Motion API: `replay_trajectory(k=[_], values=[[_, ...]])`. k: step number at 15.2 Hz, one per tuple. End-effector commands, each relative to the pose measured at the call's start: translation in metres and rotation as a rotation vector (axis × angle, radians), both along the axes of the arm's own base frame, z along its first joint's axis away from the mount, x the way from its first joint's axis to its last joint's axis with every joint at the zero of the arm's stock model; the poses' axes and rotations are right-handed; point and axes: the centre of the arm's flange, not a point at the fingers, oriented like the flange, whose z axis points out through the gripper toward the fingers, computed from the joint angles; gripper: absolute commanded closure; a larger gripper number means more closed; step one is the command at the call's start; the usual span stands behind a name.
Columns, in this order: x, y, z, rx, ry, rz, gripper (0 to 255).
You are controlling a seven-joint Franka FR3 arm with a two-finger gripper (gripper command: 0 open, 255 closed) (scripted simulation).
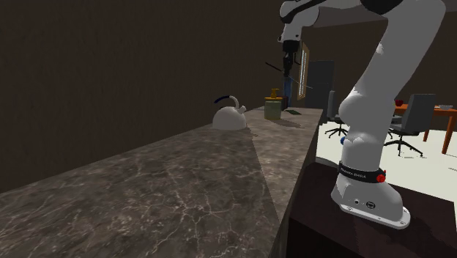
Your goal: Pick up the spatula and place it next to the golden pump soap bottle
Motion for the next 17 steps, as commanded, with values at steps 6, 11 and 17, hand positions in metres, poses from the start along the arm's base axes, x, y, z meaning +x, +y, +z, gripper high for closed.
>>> replay_trajectory(k=[6, 11, 17], values=[[-0.003, -0.053, -0.015, -0.001, 0.0, 0.002, 255], [-0.003, -0.053, -0.042, -0.001, 0.0, 0.002, 255], [-0.003, -0.053, -0.073, -0.001, 0.0, 0.002, 255]])
